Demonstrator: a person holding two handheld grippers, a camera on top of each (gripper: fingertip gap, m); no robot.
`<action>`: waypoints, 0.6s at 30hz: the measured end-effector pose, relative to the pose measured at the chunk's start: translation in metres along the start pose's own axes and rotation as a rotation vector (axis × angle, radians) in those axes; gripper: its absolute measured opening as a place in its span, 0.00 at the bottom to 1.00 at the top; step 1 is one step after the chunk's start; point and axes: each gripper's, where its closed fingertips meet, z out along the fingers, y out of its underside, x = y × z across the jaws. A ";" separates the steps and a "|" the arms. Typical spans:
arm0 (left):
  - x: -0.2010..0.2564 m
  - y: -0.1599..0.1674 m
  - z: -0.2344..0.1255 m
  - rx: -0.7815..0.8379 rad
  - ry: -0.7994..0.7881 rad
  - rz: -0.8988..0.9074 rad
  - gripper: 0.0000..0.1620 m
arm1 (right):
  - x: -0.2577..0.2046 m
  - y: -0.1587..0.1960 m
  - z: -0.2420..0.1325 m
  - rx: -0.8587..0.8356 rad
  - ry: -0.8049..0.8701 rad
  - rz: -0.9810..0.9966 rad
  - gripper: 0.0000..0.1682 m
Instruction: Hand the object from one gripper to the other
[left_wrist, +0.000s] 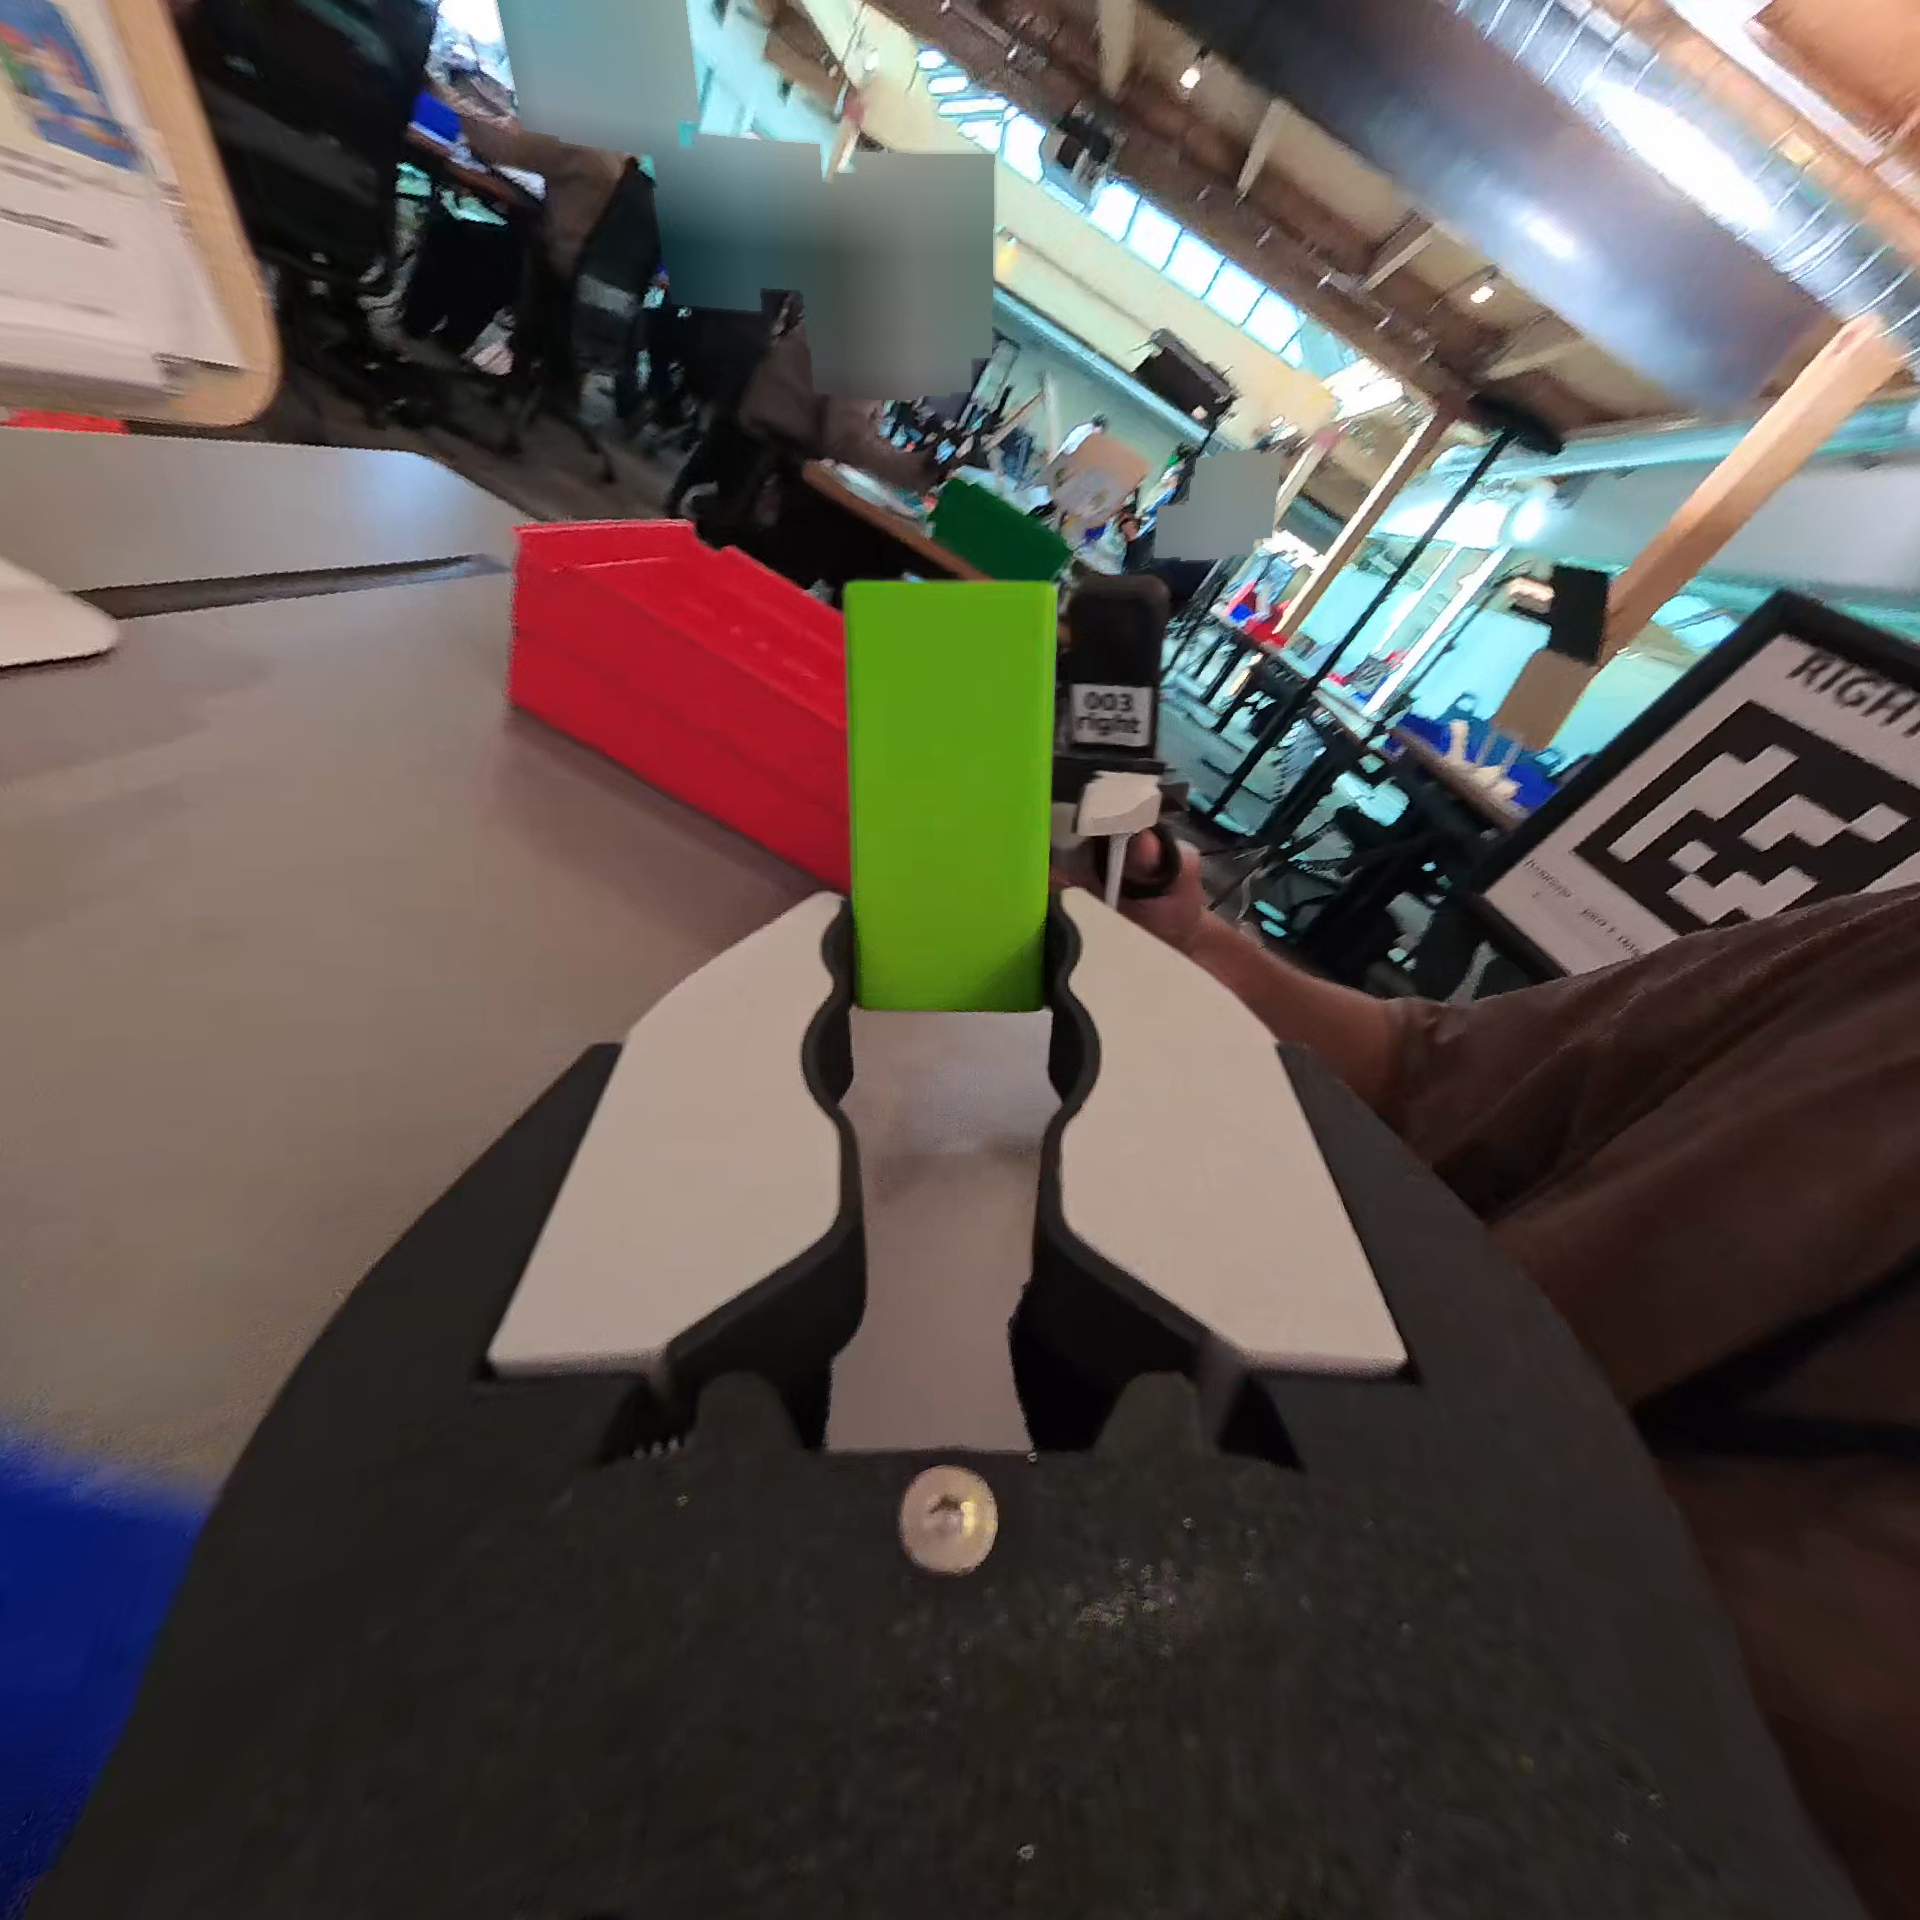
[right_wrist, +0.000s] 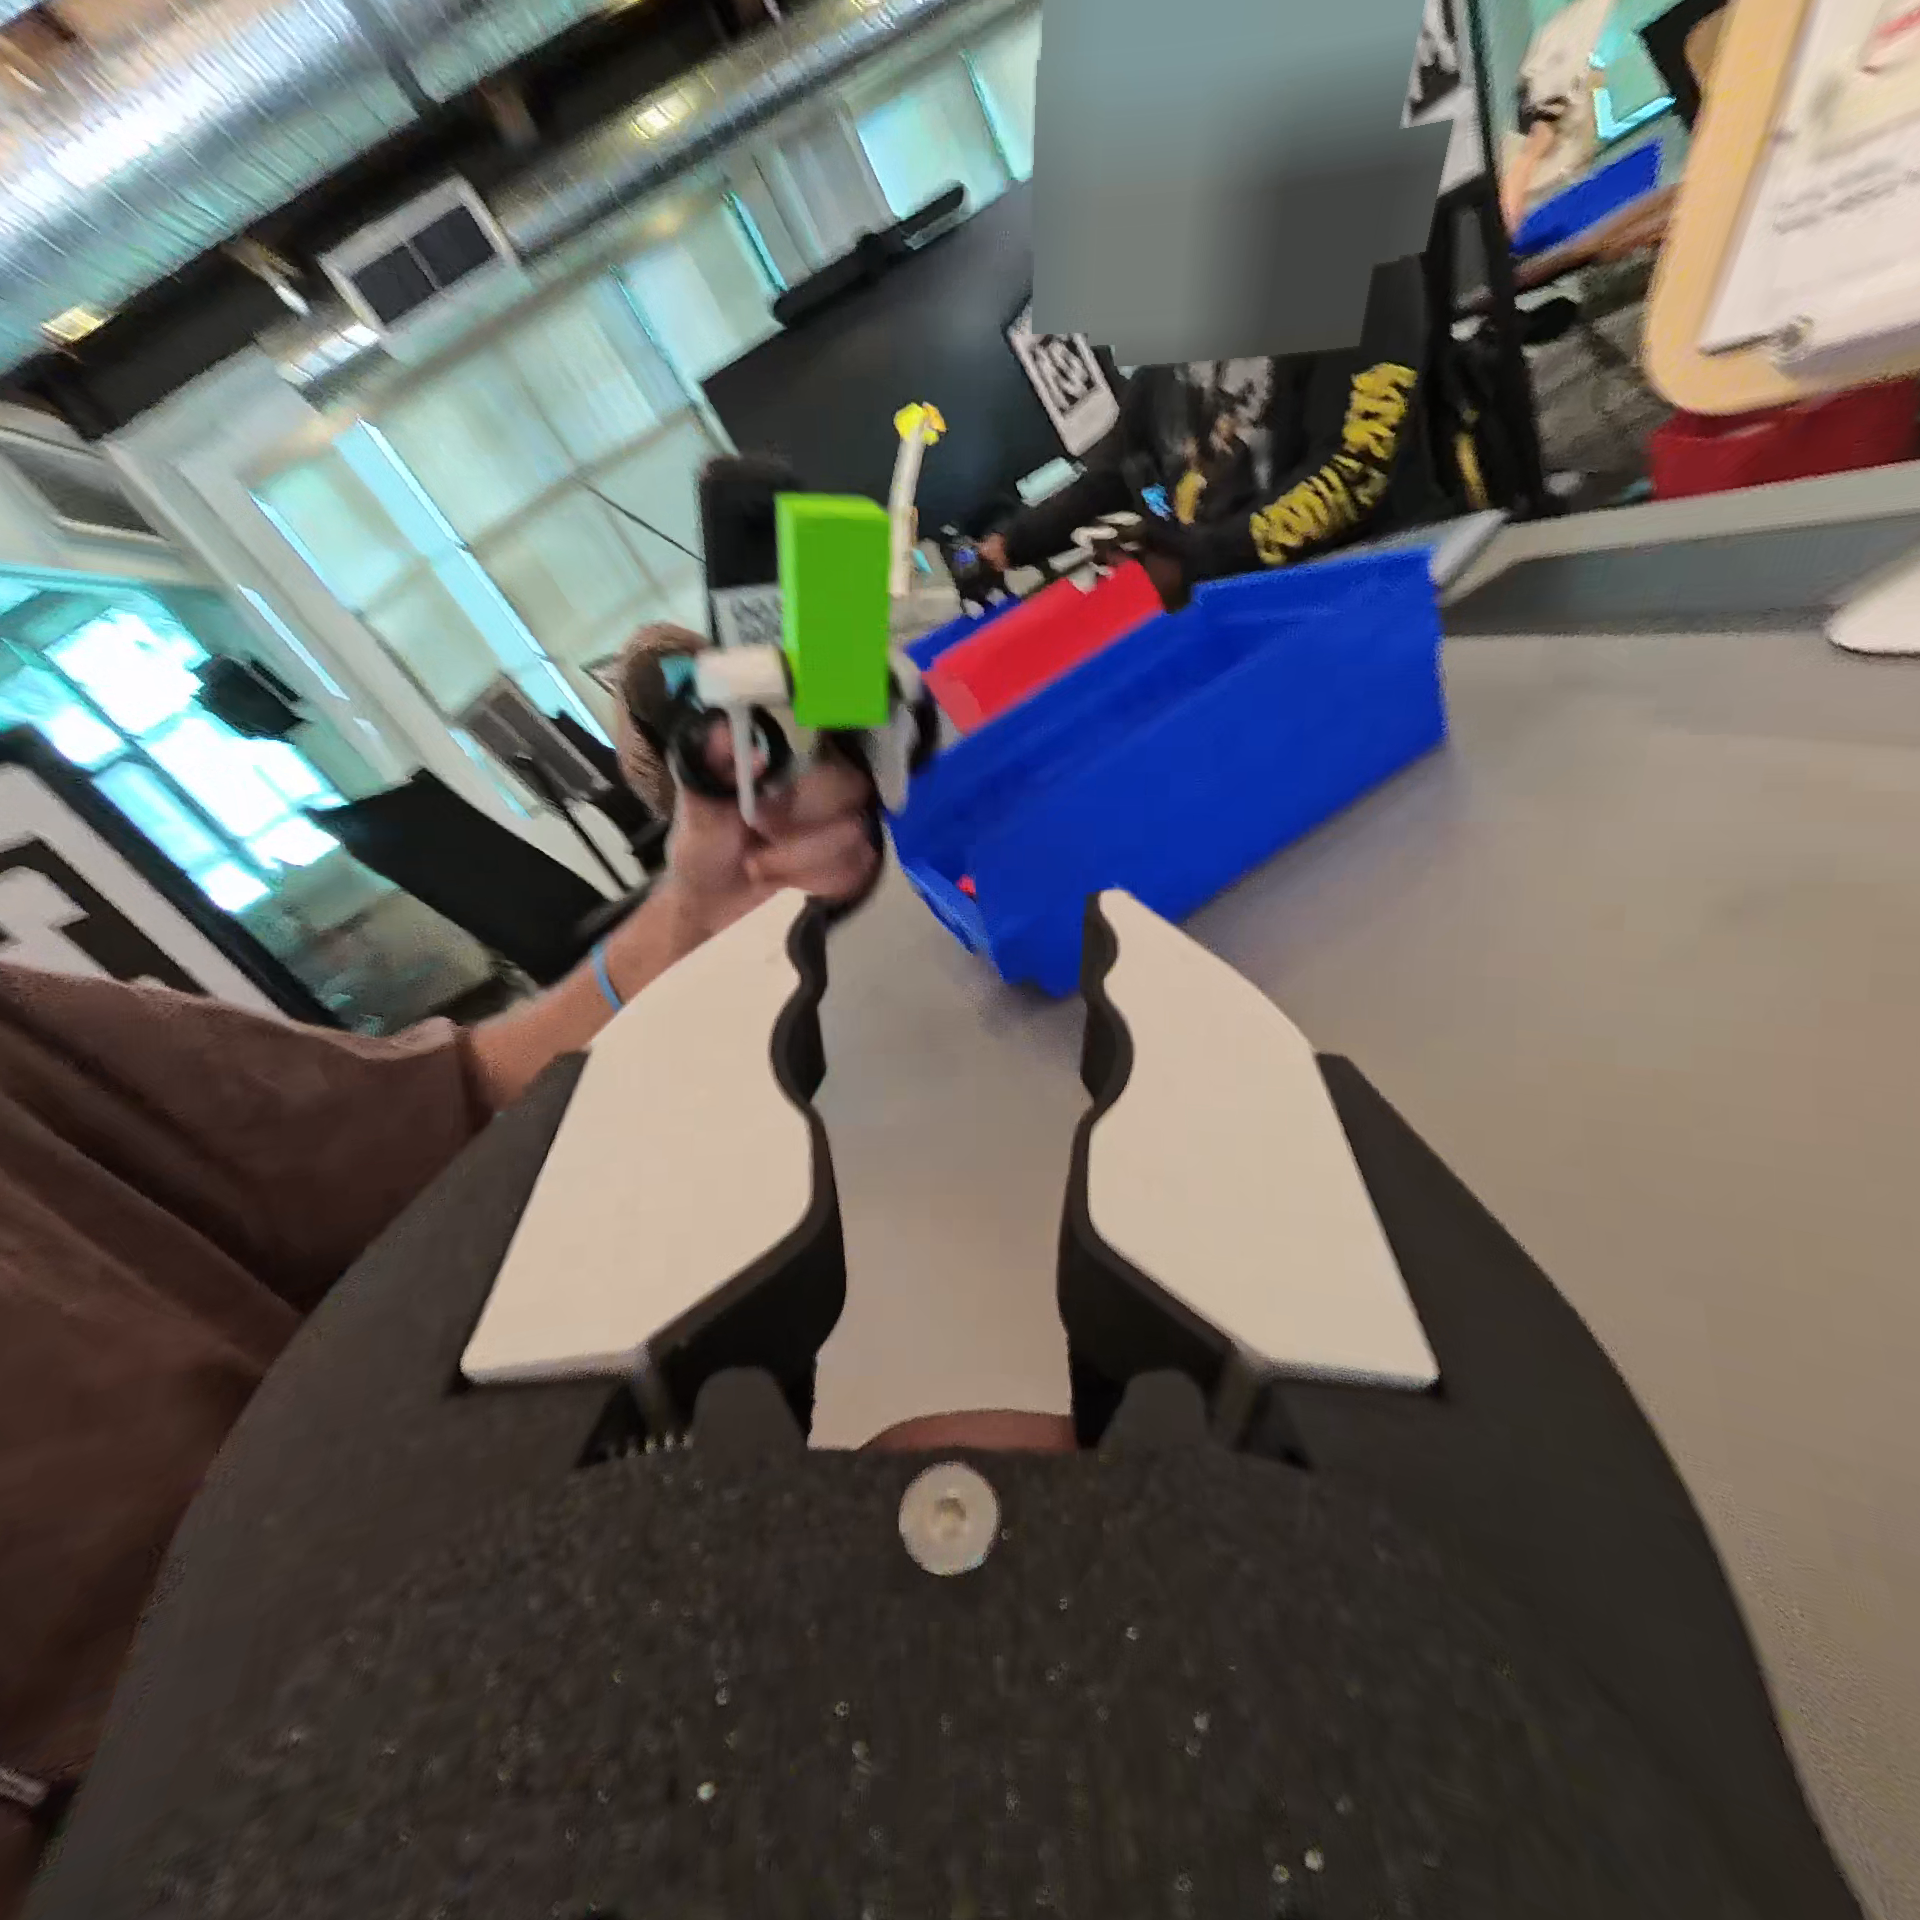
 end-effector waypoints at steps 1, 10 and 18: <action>0.004 0.002 0.015 0.007 0.025 -0.017 0.21 | -0.005 -0.008 0.009 0.013 -0.040 0.013 0.28; 0.008 0.029 0.090 -0.027 0.074 -0.058 0.21 | -0.013 -0.023 0.052 0.040 -0.150 0.081 0.26; 0.012 0.057 0.084 -0.048 -0.027 -0.124 0.39 | 0.002 -0.023 0.029 0.012 -0.033 0.011 0.19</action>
